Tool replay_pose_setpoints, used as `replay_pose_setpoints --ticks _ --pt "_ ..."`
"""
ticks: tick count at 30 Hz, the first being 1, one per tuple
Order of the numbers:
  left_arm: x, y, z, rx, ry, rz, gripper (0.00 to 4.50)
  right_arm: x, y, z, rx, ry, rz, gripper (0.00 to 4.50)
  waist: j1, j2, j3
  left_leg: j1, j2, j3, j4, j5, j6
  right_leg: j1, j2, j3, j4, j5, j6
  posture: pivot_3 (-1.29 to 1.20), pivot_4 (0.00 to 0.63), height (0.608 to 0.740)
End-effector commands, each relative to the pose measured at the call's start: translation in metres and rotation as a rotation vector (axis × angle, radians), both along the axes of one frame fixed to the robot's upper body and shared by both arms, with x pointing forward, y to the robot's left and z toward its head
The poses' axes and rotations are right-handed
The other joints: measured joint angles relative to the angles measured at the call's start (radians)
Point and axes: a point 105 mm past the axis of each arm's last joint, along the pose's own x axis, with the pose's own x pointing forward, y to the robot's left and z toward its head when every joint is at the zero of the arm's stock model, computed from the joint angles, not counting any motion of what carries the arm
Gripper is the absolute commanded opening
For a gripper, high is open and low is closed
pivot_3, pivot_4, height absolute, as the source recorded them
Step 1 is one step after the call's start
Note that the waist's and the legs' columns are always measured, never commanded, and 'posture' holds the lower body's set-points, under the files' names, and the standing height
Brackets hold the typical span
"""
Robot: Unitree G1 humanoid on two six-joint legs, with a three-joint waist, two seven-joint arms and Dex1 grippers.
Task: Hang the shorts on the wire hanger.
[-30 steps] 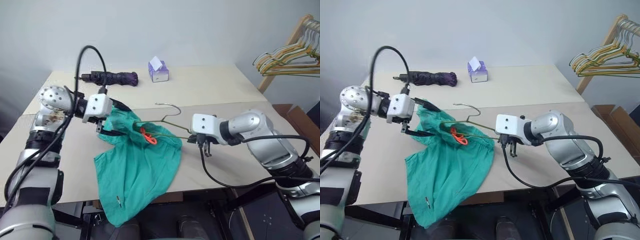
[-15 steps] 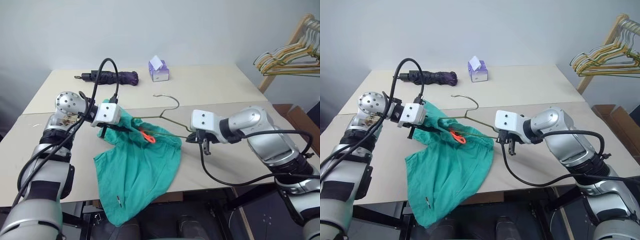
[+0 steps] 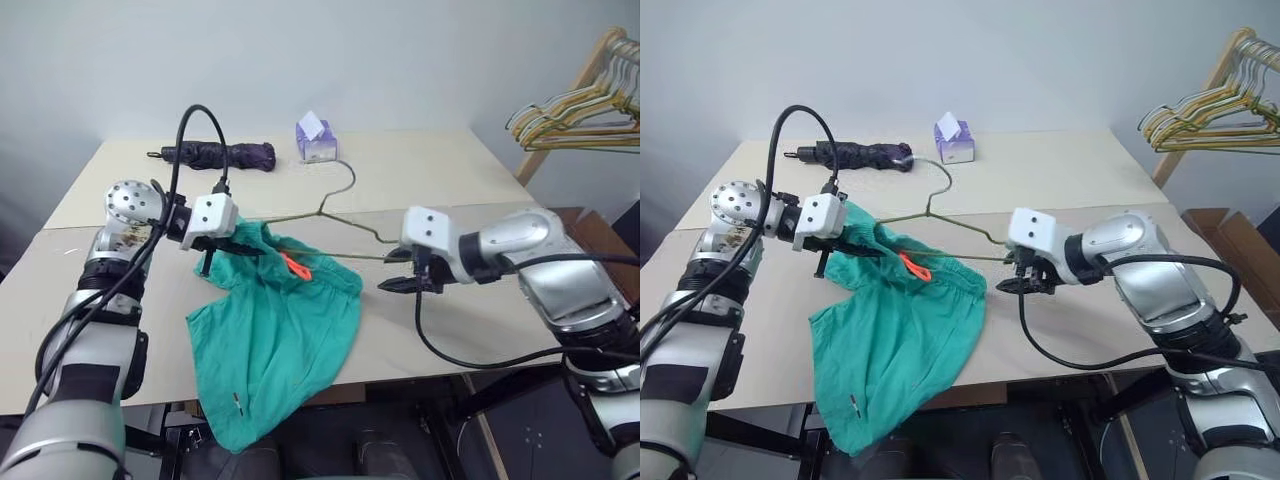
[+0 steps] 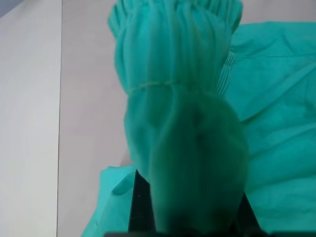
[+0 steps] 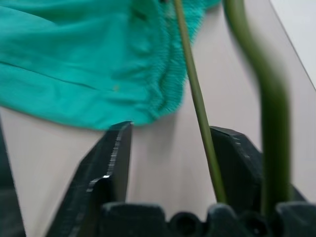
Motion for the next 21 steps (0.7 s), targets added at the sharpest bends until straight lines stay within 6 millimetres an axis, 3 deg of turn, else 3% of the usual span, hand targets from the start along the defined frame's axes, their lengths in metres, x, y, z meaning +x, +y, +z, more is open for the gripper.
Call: replay_pose_setpoints --ticks 1,2,7,13,17,21 --pt "-0.001 0.003 0.015 -0.050 -0.043 0.015 0.00 0.001 -0.024 0.001 0.054 -0.005 -0.110 4.20 -0.002 0.000 0.000 0.000 0.000 0.000 0.000 0.000 0.000 0.000 0.000 0.000 0.000 0.000 0.000 -0.06 0.010 0.740" --pt "-0.001 0.004 0.015 -0.056 -0.040 0.019 0.00 0.000 -0.030 -0.004 0.075 0.014 -0.139 4.45 -0.004 0.000 0.000 0.000 0.000 0.000 0.000 0.000 0.000 0.000 0.000 0.000 0.000 0.000 0.000 -0.06 0.011 0.740" --pt "-0.003 0.004 0.013 -0.060 -0.034 0.023 0.00 -0.005 -0.038 -0.035 0.243 0.071 -0.240 4.48 -0.011 -0.001 0.000 0.002 0.000 -0.001 0.000 0.000 0.000 0.002 0.000 0.000 0.000 0.000 0.000 -0.06 0.010 0.740" --pt "-0.003 0.002 0.015 -0.067 -0.037 0.022 0.00 -0.008 0.002 -0.064 0.461 0.132 -0.278 4.48 -0.019 -0.001 0.000 0.002 0.001 -0.001 0.000 0.000 0.000 0.002 0.002 0.000 0.001 0.000 0.000 -0.05 0.009 0.740" --pt "-0.004 0.002 0.017 -0.067 -0.034 0.018 0.00 -0.009 0.033 -0.069 0.574 0.164 -0.252 4.48 -0.015 -0.001 0.000 0.002 0.000 -0.002 0.000 0.000 0.000 0.002 0.001 0.000 0.001 0.000 0.000 -0.05 0.009 0.740" --pt "-0.003 0.002 0.019 -0.069 -0.036 0.019 0.00 -0.003 0.053 -0.079 0.612 0.217 -0.272 4.48 -0.013 -0.001 -0.001 0.002 0.000 -0.002 0.000 0.000 0.000 0.002 0.001 0.000 0.001 0.000 0.000 -0.05 0.009 0.740"
